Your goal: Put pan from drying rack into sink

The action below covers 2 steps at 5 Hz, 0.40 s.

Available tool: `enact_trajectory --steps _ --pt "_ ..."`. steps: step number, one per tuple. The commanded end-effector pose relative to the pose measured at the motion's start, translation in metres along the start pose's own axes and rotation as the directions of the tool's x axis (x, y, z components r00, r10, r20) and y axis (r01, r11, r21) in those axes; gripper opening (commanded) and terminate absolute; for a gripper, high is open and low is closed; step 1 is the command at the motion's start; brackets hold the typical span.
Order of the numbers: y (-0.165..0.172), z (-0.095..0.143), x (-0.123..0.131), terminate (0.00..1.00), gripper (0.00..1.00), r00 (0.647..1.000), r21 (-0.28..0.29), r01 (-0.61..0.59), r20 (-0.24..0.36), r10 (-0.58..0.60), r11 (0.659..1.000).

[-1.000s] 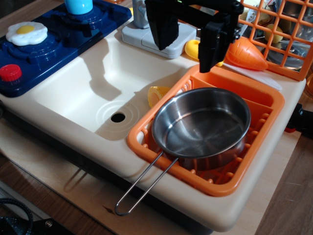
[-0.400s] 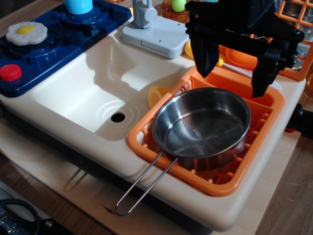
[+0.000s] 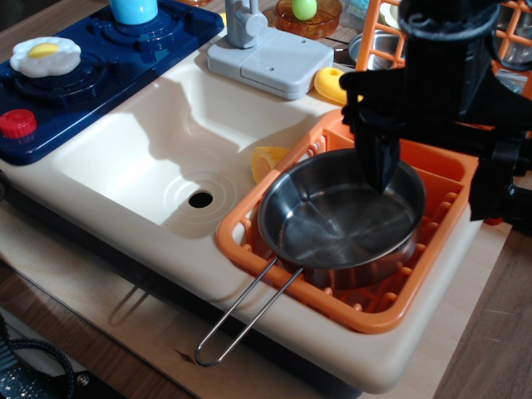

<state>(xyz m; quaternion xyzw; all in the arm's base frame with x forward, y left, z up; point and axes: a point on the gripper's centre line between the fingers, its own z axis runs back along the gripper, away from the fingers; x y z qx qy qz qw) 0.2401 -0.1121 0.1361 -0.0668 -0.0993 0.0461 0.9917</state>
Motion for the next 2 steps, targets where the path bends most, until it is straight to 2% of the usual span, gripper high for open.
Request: enact_trajectory --steps 1,2 --pt "-0.0038 0.0016 -0.0063 0.0 1.0 0.997 -0.055 -0.036 0.069 0.04 0.998" --pt "0.0003 -0.0058 -0.01 0.0 1.0 0.996 -0.071 -0.045 0.072 0.05 0.996"
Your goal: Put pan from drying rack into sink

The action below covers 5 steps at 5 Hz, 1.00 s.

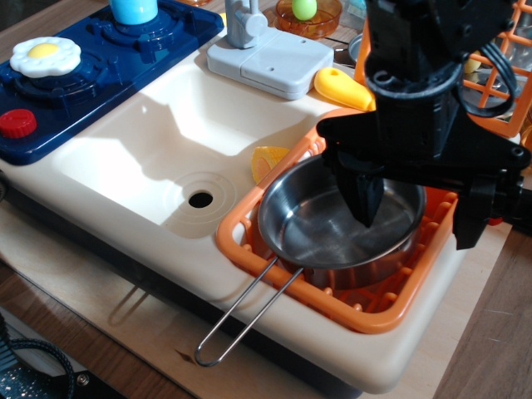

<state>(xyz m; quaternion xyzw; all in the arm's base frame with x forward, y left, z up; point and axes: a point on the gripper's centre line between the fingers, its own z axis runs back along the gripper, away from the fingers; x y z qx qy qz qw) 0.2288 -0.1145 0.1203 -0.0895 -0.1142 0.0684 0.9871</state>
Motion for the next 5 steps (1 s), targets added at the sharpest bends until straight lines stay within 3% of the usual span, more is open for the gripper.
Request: enact_trajectory --steps 1,4,5 --pt "0.002 0.003 0.004 0.0 0.0 0.999 -0.036 -0.017 0.035 0.018 0.999" --pt "0.004 0.002 0.009 0.0 0.0 0.999 -0.063 -0.023 0.03 0.025 0.998" --pt "0.001 0.022 0.022 0.0 0.0 0.999 -0.036 -0.043 -0.023 0.042 0.998"
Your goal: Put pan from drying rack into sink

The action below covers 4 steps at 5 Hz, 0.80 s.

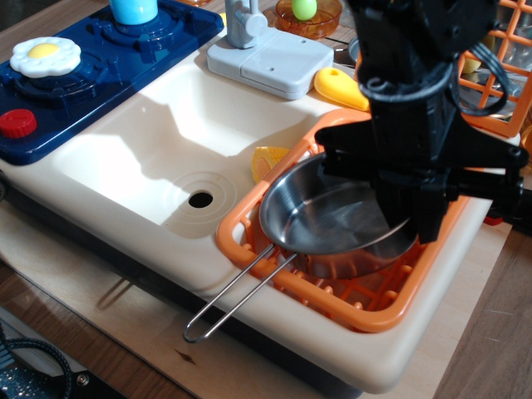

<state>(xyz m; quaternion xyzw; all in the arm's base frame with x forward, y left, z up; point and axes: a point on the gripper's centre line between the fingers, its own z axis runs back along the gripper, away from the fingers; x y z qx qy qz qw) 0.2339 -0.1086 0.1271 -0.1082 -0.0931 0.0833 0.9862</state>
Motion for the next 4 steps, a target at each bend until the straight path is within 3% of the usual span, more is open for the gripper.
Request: enact_trajectory --steps 1,3,4 --pt "0.007 0.037 0.021 0.0 0.0 1.0 0.022 0.005 -0.02 -0.005 1.0" --pt "0.065 0.057 0.022 0.0 0.0 0.997 0.104 0.077 -0.031 -0.074 0.992" --pt "0.094 0.052 0.021 0.0 0.0 0.992 0.175 0.126 0.0 -0.128 0.976"
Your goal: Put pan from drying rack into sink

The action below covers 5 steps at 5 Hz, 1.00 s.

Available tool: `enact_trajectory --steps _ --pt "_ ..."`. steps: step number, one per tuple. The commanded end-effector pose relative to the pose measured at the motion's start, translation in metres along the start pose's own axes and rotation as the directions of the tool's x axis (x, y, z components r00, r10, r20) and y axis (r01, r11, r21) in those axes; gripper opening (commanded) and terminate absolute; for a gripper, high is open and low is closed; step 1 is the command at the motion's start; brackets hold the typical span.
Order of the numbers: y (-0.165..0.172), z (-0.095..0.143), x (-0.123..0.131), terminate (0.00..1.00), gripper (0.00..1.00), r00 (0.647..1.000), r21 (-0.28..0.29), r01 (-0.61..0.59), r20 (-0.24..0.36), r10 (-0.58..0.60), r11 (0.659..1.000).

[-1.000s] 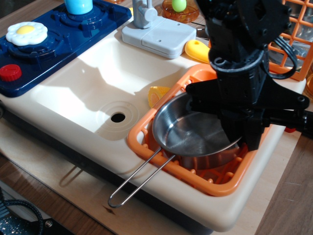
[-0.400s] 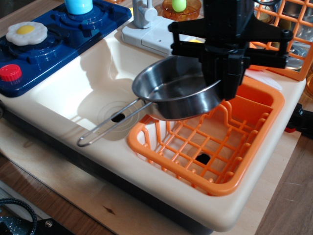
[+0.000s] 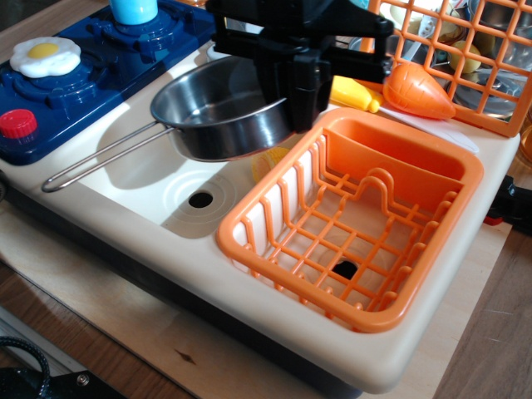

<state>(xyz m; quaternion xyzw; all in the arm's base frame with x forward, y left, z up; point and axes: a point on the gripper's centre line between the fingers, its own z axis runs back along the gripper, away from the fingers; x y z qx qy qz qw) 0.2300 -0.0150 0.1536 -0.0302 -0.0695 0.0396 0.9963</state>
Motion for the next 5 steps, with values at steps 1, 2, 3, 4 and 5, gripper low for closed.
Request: enact_trajectory --steps 1,2,3,4,5 --pt "0.029 -0.004 0.002 0.0 0.0 0.998 0.019 0.032 0.058 -0.033 0.999" --pt "0.039 -0.014 0.001 0.0 0.0 0.998 0.014 0.016 0.057 -0.016 1.0" --pt "0.049 -0.023 0.008 0.0 1.0 0.996 -0.051 0.028 0.084 -0.024 0.998" --pt "0.049 -0.023 0.008 0.0 1.0 0.996 -0.051 0.028 0.084 -0.024 0.998" --pt "0.049 -0.023 0.008 1.0 1.0 0.996 -0.051 0.028 0.084 -0.024 0.998"
